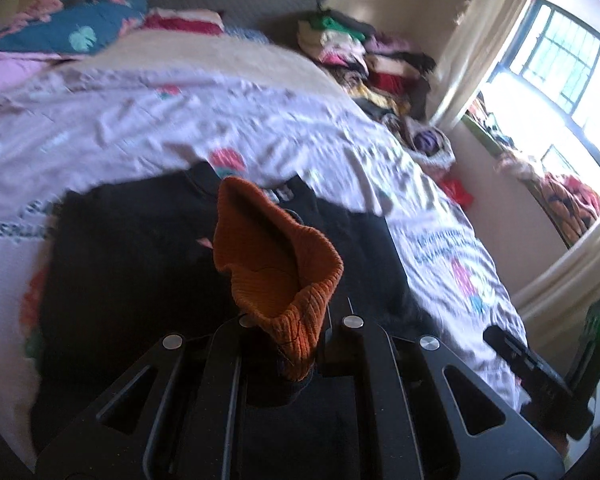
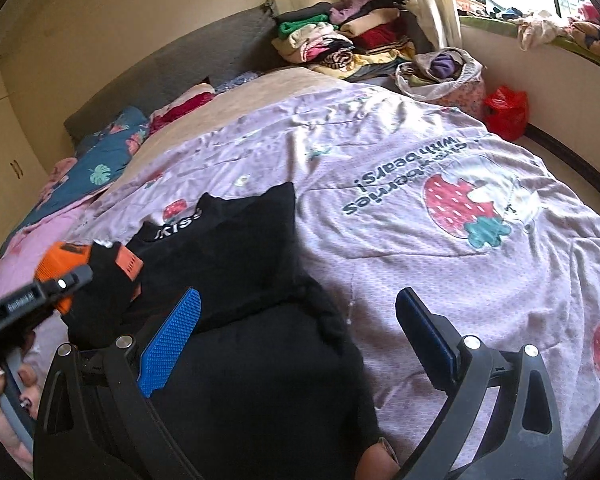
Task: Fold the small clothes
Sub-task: 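Carry the sleeve across the shirt body with the left gripper and open, then grasp the orange cuff with the right gripper, reposition it on the shirt, release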
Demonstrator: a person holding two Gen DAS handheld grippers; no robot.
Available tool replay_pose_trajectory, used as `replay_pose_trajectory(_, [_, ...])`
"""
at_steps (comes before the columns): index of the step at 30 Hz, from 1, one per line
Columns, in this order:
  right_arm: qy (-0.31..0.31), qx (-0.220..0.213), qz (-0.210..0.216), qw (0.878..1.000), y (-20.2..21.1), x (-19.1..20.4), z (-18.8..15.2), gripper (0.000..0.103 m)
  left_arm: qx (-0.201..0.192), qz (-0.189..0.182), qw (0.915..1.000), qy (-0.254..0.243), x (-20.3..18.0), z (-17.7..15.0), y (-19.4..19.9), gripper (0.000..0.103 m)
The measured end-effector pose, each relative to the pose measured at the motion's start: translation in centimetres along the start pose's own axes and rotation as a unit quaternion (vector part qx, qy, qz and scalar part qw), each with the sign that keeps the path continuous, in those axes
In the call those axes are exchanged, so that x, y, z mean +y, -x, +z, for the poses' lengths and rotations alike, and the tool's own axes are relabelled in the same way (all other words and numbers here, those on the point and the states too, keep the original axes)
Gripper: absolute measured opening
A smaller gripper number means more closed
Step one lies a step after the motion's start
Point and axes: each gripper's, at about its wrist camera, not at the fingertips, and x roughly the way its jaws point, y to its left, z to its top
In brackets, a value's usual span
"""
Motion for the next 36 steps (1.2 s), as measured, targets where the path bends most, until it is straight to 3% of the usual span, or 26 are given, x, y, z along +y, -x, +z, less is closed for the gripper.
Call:
replay_pose_trajectory(4, [-0.003, 0.002, -0.008, 1.000, -0.3, -0.1, -0.1, 0.097, 0.022, -0.021, 0.9995, -0.002, -0.2, -0.8, -1.2, 0.007])
replay_pose_trajectory(8, [-0.003, 0.007, -0.014, 1.000, -0.6, -0.1, -0.1, 0.097, 0.039, -0.047, 0.9980, -0.018, -1.1, -1.5, -1.6, 0.043])
replay_pose_trajectory(12, [0.007, 0.027, -0.014, 1.000, -1.7, 0.7, -0.5, 0.097, 0.034, -0.053, 0.9978, -0.020, -0.7, -1.5, -0.6, 0.057])
replay_pose_trajectory(14, [0.015, 0.041, -0.004, 0.999, -2.4, 1.4, -0.8, 0.096, 0.021, -0.039, 0.9988, -0.019, 0.0, -1.2, 0.3, 0.064])
replay_pose_trajectory(16, [0.026, 0.062, 0.022, 0.997, -3.6, 2.7, -1.4, 0.094, 0.013, 0.002, 0.9997, -0.018, 1.1, -0.9, 1.0, 0.066])
replay_pose_trajectory(18, [0.033, 0.078, 0.040, 0.996, -4.6, 3.9, -1.8, 0.086, 0.006, 0.053, 0.9985, -0.009, 3.0, -0.7, 1.6, 0.071])
replay_pose_trajectory(20, [0.041, 0.089, 0.062, 0.993, -5.9, 5.3, -2.0, 0.084, -0.002, 0.087, 0.9962, 0.005, 5.0, -0.6, 2.2, 0.071])
replay_pose_trajectory(21, [0.043, 0.093, 0.062, 0.993, -6.5, 5.9, -2.1, 0.077, -0.004, 0.100, 0.9948, 0.017, 6.2, -0.5, 2.6, 0.071])
replay_pose_trajectory(23, [0.041, 0.107, 0.066, 0.991, -8.0, 6.9, -2.1, 0.062, -0.011, 0.116, 0.9921, 0.045, 8.7, -0.5, 3.5, 0.071])
replay_pose_trajectory(25, [0.037, 0.125, 0.074, 0.989, -9.2, 7.7, -2.5, 0.033, -0.021, 0.135, 0.9885, 0.064, 10.7, -0.5, 4.6, 0.071])
replay_pose_trajectory(28, [0.055, 0.115, 0.064, 0.990, -9.4, 8.9, -2.9, 0.012, -0.032, 0.156, 0.9836, 0.084, 12.9, -0.4, 5.9, 0.071])
replay_pose_trajectory(32, [0.081, 0.067, 0.088, 0.990, -7.2, 10.0, -1.4, 0.009, -0.039, 0.164, 0.9799, 0.106, 15.1, -0.4, 7.0, 0.071])
replay_pose_trajectory(36, [0.140, 0.011, 0.120, 0.983, -4.2, 12.1, 2.6, 0.009, -0.042, 0.161, 0.9797, 0.113, 15.4, 0.0, 6.9, 0.071])
